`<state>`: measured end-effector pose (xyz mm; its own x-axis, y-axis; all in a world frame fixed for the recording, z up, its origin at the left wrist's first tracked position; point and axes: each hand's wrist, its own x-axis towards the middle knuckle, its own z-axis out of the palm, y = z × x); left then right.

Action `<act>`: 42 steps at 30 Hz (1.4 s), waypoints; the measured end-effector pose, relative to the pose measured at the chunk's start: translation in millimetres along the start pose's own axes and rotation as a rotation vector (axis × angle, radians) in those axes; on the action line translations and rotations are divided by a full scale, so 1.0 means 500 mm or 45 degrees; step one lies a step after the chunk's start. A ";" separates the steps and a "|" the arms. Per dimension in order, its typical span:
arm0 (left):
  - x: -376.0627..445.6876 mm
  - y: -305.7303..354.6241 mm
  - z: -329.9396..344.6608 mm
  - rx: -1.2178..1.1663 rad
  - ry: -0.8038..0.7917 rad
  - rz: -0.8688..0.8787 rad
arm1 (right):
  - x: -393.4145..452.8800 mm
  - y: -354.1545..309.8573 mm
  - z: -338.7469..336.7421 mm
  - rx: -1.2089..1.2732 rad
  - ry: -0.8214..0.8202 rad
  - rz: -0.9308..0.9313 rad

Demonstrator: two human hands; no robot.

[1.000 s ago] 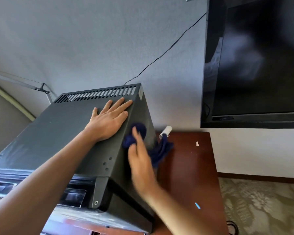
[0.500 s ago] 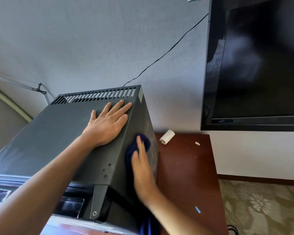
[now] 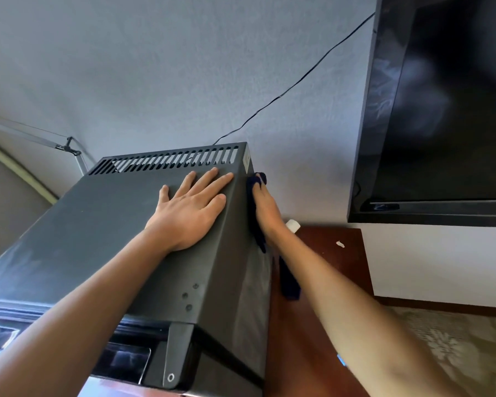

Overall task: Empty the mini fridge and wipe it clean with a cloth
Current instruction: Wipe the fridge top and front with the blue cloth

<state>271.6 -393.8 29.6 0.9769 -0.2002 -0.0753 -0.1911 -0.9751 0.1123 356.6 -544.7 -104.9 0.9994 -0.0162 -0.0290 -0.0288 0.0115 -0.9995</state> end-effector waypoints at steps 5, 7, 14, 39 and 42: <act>0.001 0.003 0.001 0.003 -0.011 0.001 | -0.289 0.006 0.023 0.152 -0.039 -0.306; -0.001 0.004 0.001 0.002 -0.006 -0.016 | -0.432 0.024 0.051 0.067 -0.109 -0.425; -0.005 0.004 0.000 0.012 -0.010 -0.016 | -0.514 0.018 0.078 0.041 -0.090 -0.447; -0.008 0.013 -0.004 0.048 -0.021 -0.024 | -0.511 0.081 0.074 0.109 -0.046 -0.204; -0.014 0.016 -0.005 0.049 -0.031 -0.033 | -0.616 0.089 0.104 0.160 0.016 -0.192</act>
<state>263.6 -399.7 33.5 0.9790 -0.1767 -0.1018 -0.1699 -0.9828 0.0722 48.5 -487.4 -139.8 0.9920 -0.0398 0.1202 0.1244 0.1323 -0.9834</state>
